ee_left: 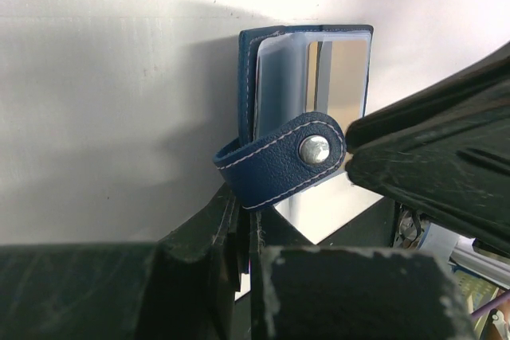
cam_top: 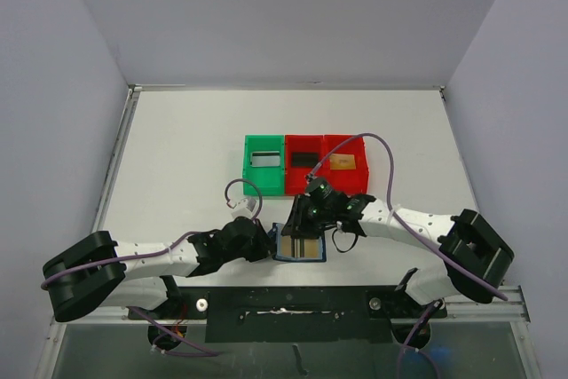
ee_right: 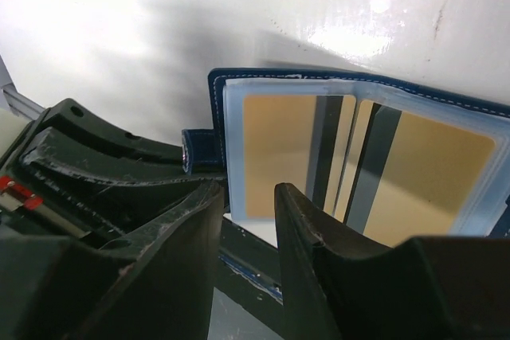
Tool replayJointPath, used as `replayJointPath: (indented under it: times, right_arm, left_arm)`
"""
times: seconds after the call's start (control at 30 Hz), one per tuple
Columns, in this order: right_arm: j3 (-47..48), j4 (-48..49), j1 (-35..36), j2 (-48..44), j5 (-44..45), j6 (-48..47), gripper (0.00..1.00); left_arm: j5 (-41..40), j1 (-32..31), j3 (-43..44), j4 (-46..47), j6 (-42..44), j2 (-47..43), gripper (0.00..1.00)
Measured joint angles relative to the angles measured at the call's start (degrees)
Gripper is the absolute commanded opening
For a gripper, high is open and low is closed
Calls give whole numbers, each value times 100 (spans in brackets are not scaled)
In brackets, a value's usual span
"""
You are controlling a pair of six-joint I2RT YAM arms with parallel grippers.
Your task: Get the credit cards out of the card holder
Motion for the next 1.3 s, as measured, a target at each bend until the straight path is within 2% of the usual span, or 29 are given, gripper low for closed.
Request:
replayJointPath:
  times: [0.37,0.6,0.7,1.0,1.23,1.3]
  right_arm:
    - [0,127,-70,181,-35,37,35]
    - [-214,166,-201,138,98,153,39]
    - [-354,177,-240,59,129,181,40]
    - [-612,345,-332,-424,234,243,46]
    - [-739,553,-424,-868,282,245,42]
    - [-741,586,-426,-868,282,225,47]
  left_arm:
    - [-24,-13,-33,24,-13,0,1]
    - [-87,-26,-151,-103,-66,-256,26]
    - [-160,-33,-190,-326,-76,-535,33]
    - [-372,-37,-262,-997,-79,-1504,41]
    - [-468,-37,-262,-1362,-35,-2017,43]
    - [-483,-37,-245,-1423,9,-2035,44]
